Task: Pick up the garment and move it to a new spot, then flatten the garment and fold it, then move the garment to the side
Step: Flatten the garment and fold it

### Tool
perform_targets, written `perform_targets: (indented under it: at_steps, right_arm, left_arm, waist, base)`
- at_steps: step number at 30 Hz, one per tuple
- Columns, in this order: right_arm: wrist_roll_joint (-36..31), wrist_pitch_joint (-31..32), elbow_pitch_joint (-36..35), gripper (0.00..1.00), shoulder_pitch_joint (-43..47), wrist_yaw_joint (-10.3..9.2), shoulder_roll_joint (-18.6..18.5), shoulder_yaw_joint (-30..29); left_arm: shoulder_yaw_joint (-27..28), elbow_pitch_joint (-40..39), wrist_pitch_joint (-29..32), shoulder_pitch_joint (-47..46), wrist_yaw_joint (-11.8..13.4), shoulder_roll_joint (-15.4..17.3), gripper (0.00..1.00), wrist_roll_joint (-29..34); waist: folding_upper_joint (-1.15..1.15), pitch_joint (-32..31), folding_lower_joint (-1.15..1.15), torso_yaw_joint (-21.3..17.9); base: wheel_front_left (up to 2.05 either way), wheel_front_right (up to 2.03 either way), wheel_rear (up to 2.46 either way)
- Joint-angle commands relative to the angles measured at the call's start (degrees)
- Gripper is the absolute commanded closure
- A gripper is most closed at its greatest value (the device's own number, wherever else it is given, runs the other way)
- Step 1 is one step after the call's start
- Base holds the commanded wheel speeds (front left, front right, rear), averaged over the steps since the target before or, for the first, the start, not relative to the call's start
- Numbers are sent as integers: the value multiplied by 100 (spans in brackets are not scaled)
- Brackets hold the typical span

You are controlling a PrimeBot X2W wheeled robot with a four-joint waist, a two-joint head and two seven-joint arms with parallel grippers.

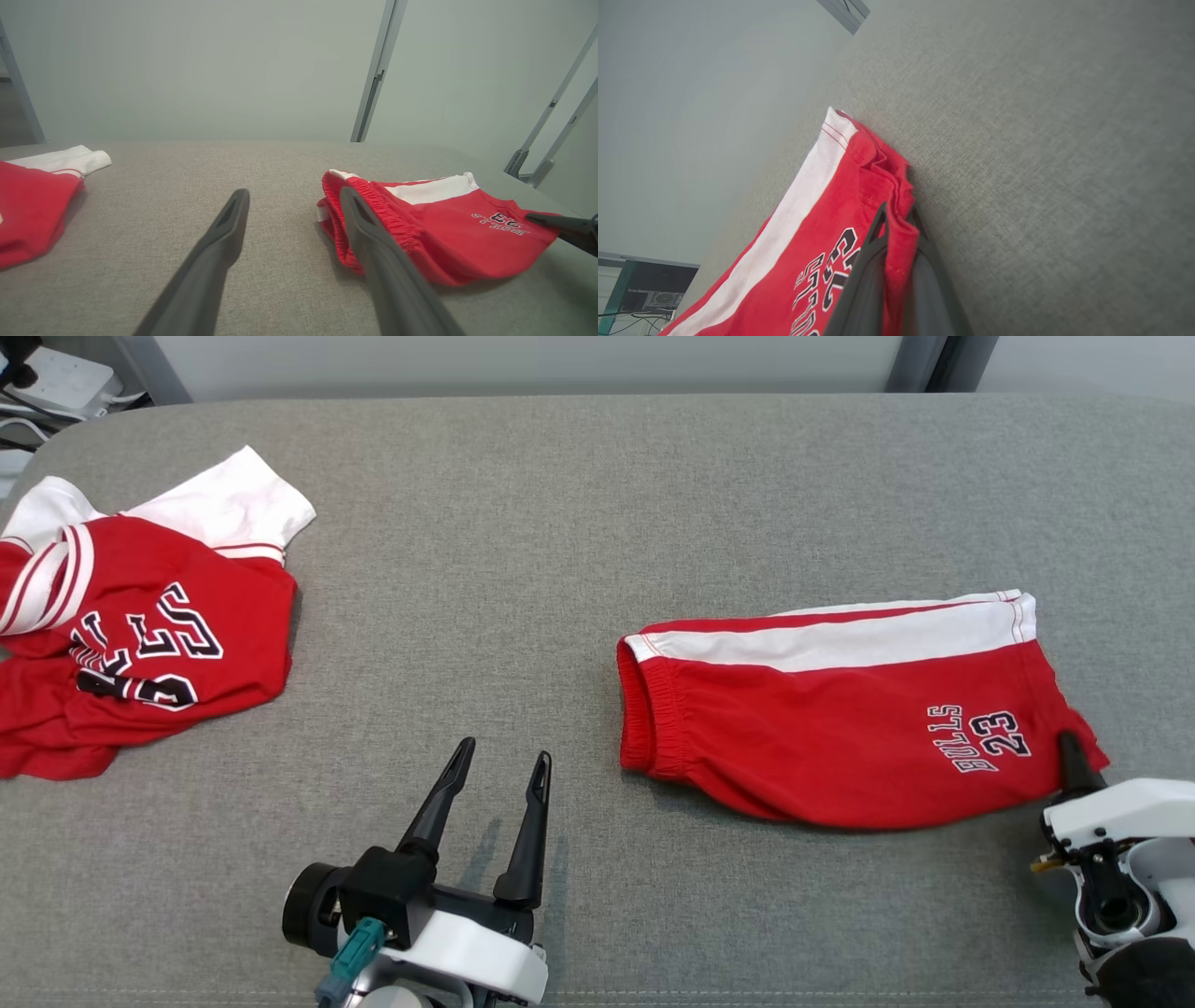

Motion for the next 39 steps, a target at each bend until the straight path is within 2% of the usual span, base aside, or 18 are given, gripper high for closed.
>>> perform_targets:
  at_steps: [1, 8, 14, 19, 28, 39]
  right_arm:
    - [70, -176, -262, 100, -55, 1, -110, 164]
    - [260, -468, -1126, 100, 155, 1, -175, 559]
    - [375, -508, -2130, 100, 396, 1, -93, 1010]
    - [278, -471, -2567, 100, 378, 1, 85, 1387]
    - [150, -407, -2539, 100, 59, 1, 587, 1952]
    - [70, -352, -2271, 100, 37, 1, 755, 2527]
  left_arm:
    - [194, -152, -34, -144, 38, 11, 0, -116]
    - [207, -143, -34, -49, 28, 11, 0, -157]
    - [196, -153, -34, 11, 19, 11, 0, -201]
    - [179, -154, -34, 78, 14, 11, 0, -234]
    - [22, -137, -34, 62, 25, 11, 0, -297]
    - [-11, -134, -34, 99, 60, 11, 0, -337]
  waist:
    - [0, -32, 0, 17]
    - [0, -176, 0, 107]
    - [0, -304, 0, 302]
    - [0, -369, 0, 481]
    - [0, -400, 0, 883]
    - [0, -421, 0, 1117]
  base:
    - [0, 0, 0]
    - [0, 0, 0]
    - [0, 0, 0]
    - [0, 0, 0]
    - [0, 0, 0]
    - [0, 0, 0]
